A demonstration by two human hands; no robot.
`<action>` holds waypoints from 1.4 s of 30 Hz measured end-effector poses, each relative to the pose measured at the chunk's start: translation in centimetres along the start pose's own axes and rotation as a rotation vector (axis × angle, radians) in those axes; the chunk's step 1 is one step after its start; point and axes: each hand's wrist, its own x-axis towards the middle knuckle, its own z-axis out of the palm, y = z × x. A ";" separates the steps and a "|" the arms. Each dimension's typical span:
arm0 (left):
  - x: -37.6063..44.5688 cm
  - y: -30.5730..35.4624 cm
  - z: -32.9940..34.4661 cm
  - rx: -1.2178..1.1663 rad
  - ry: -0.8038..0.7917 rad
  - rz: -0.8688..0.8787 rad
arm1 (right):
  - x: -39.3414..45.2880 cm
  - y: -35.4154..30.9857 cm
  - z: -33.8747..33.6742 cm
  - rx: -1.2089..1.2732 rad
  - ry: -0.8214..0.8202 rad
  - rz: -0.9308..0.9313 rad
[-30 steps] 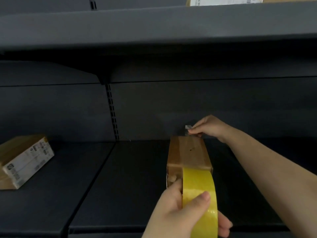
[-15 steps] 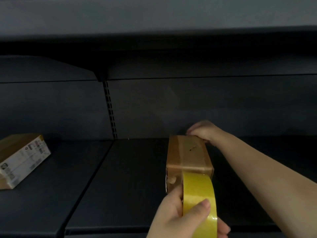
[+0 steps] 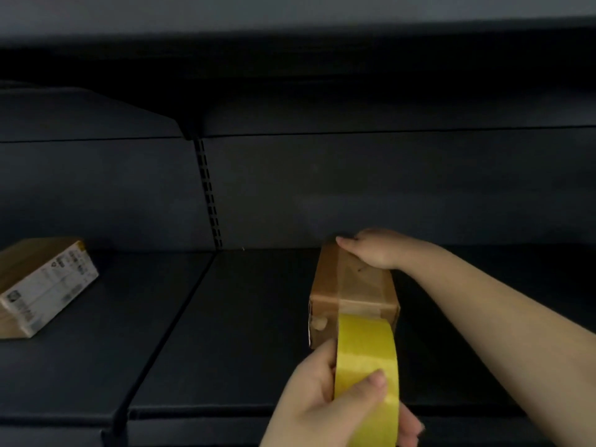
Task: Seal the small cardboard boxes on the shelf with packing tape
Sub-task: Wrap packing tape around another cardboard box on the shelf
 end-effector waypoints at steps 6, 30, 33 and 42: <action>-0.3 0.0 -0.9 0.014 -0.002 -0.003 | -4.5 1.5 0.0 0.053 0.407 -0.287; -5.2 2.1 -3.1 0.254 0.176 -0.031 | -14.1 3.7 7.6 -0.289 0.725 -0.902; -5.1 2.6 -2.8 0.266 0.149 0.015 | -13.9 3.4 5.9 -0.320 0.703 -0.830; -4.3 4.3 -0.8 0.127 0.073 0.159 | -11.2 1.9 1.7 0.168 0.619 -0.479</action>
